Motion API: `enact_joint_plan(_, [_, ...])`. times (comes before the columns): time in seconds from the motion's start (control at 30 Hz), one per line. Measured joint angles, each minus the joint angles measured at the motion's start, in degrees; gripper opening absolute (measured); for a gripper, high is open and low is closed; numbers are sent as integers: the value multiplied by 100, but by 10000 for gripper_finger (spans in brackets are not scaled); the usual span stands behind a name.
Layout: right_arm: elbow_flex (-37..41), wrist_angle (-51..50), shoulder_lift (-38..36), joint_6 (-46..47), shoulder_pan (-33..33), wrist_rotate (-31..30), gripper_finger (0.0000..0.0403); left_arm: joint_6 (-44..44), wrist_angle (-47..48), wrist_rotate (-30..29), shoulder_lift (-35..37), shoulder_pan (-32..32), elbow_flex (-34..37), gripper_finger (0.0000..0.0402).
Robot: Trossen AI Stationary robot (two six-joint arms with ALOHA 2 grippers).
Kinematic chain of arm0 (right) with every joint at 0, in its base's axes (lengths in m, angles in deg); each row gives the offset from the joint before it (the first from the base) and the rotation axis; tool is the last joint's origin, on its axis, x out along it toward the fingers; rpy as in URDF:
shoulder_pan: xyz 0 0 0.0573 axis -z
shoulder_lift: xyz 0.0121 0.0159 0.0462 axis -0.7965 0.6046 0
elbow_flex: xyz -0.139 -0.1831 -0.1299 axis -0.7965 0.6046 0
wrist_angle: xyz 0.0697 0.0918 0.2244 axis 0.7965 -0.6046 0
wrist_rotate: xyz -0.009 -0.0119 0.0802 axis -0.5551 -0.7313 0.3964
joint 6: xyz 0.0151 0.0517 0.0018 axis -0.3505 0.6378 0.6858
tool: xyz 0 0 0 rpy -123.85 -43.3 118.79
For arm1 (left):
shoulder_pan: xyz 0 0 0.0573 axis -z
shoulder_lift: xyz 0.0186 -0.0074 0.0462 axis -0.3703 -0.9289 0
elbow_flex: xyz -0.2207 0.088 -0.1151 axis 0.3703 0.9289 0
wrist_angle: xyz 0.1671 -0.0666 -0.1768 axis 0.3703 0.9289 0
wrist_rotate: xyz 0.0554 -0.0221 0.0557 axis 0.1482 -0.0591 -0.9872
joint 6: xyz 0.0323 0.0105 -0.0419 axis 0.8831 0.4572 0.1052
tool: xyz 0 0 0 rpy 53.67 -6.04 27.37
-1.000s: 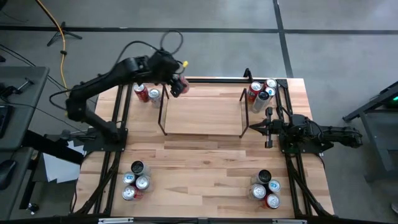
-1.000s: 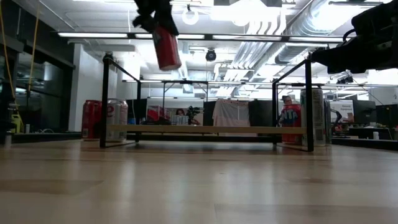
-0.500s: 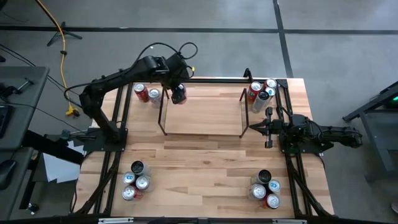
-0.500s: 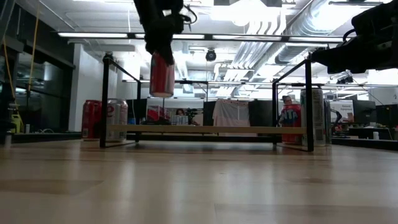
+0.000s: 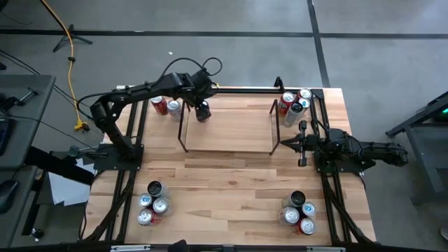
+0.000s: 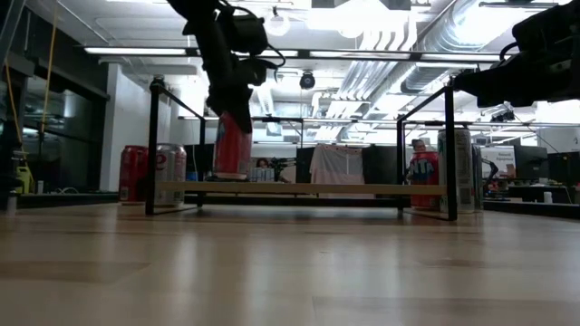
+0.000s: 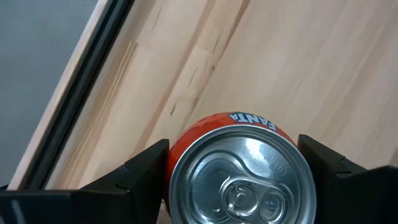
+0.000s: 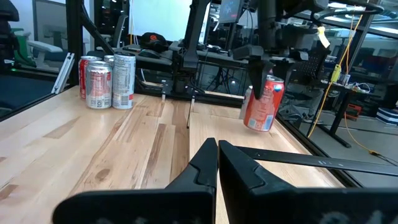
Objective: Place canned beverage on shelf
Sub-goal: Put the top left red soda can on the shelf
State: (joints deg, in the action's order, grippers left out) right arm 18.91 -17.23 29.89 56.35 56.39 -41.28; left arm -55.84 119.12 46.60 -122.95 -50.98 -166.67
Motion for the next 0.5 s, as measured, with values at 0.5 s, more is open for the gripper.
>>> enact_joint_plan(0.5, [1,0,0,2,0,2,0,-168,-66,0,3,38,36,237])
